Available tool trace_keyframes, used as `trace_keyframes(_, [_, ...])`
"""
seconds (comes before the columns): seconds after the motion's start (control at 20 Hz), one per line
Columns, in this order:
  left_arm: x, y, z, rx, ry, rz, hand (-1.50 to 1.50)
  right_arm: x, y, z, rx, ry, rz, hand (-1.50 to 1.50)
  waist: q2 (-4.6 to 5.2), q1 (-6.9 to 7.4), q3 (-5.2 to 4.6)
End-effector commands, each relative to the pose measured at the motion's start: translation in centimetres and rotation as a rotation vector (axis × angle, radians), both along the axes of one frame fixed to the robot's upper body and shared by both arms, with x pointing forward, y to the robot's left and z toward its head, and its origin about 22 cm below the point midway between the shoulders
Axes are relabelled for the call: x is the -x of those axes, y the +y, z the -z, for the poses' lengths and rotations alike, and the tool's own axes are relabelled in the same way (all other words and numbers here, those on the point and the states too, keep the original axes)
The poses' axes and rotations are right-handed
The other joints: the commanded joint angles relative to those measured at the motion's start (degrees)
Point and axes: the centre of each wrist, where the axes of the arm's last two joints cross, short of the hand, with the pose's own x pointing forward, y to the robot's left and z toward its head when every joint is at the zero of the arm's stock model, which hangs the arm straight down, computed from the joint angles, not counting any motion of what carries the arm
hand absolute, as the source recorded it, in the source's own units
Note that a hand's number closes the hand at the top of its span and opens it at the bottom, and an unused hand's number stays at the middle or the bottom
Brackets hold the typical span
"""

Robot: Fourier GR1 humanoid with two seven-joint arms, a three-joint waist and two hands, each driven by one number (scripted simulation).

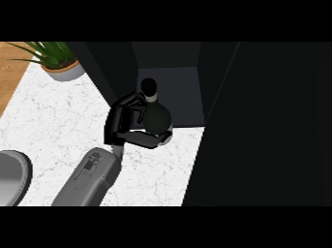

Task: Pick up the wine, place it into the cabinet and close the cabinet

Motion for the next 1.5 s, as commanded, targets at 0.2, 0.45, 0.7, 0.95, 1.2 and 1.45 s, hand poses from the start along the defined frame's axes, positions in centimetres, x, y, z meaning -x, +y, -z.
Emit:
trace_keyframes(0.2, [-3.8,-3.6,-3.4,-0.042,0.044,0.043,1.5,2.2,-0.7,-2.6,-0.103,-0.024,-0.066,-1.5,1.59,-2.5,-0.47])
trace_keyframes(0.45, [-4.2,-1.9,-2.9,-0.166,0.072,-0.017,1.5,2.2,-0.4,-2.2,-0.109,-0.004,-0.084,-1.5,1.78,-3.76,-0.46])
trace_keyframes(0.7, [-3.1,-3.6,-1.8,-0.136,0.129,-0.061,1.5,1.2,0.1,-1.1,-0.112,-0.015,-0.085,-1.5,2.38,-4.2,-0.47])
trace_keyframes(0.95, [-6.3,-3.2,-3.4,-0.087,0.169,-0.086,1.5,2.0,-0.2,-1.6,-0.111,-0.013,-0.102,-1.5,2.43,-4.13,-0.56])
trace_keyframes(1.2, [-7.6,-2.8,-2.6,-0.118,0.192,-0.113,1.5,2.8,-0.6,-2.0,-0.104,-0.008,-0.109,-1.5,2.61,-5.44,-0.56])
trace_keyframes(1.45, [-9.0,-2.9,-3.4,-0.129,0.146,-0.173,1.5,2.4,-0.3,-1.4,-0.093,-0.021,-0.13,-1.5,3.16,-5.91,-0.64])
